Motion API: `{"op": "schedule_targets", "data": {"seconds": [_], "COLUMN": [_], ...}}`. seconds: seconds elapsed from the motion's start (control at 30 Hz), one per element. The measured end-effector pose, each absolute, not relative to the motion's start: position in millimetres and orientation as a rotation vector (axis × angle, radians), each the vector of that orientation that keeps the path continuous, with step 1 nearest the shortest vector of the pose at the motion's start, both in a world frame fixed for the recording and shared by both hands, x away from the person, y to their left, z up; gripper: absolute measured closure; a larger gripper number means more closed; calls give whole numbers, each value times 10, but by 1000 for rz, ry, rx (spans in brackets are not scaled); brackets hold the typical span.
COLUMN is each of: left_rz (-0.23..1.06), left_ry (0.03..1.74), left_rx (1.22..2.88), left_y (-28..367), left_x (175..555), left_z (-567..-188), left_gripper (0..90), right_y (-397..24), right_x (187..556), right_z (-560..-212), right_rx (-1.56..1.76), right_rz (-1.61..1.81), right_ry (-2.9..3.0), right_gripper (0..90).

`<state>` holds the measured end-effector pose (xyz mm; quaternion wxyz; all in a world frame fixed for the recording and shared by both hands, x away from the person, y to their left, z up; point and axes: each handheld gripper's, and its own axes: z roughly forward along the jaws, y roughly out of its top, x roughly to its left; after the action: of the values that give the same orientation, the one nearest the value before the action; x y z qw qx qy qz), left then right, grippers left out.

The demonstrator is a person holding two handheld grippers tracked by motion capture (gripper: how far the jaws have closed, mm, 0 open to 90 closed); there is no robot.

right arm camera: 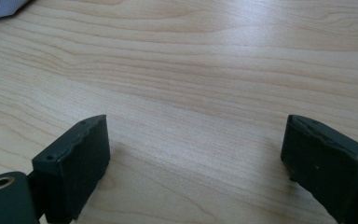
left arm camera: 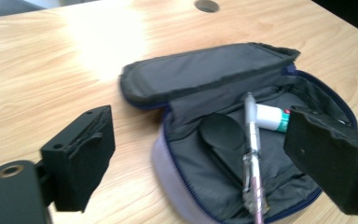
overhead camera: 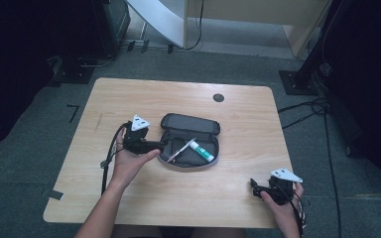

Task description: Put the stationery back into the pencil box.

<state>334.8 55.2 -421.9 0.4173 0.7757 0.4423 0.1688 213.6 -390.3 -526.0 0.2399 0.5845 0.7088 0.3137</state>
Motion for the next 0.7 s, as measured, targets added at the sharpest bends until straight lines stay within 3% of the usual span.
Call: {"op": "schedule_targets", "data": {"seconds": [0.13, 0.7], "left_rz": [467, 551], "left_ry": [1147, 1279], "left_rx": [1948, 1901], "left_y": [700, 1373], "left_x": [3293, 3032], "left_z": [-4189, -4323], "left_gripper": [0, 0], "right_y": [-3901, -3891], "right_x": [2141, 2153], "right_z": [-5261, -5264], "right_rx": [1603, 1603], "right_rz": [859, 850], "right_ry": [1939, 1954], "right_gripper": [64, 24]}}
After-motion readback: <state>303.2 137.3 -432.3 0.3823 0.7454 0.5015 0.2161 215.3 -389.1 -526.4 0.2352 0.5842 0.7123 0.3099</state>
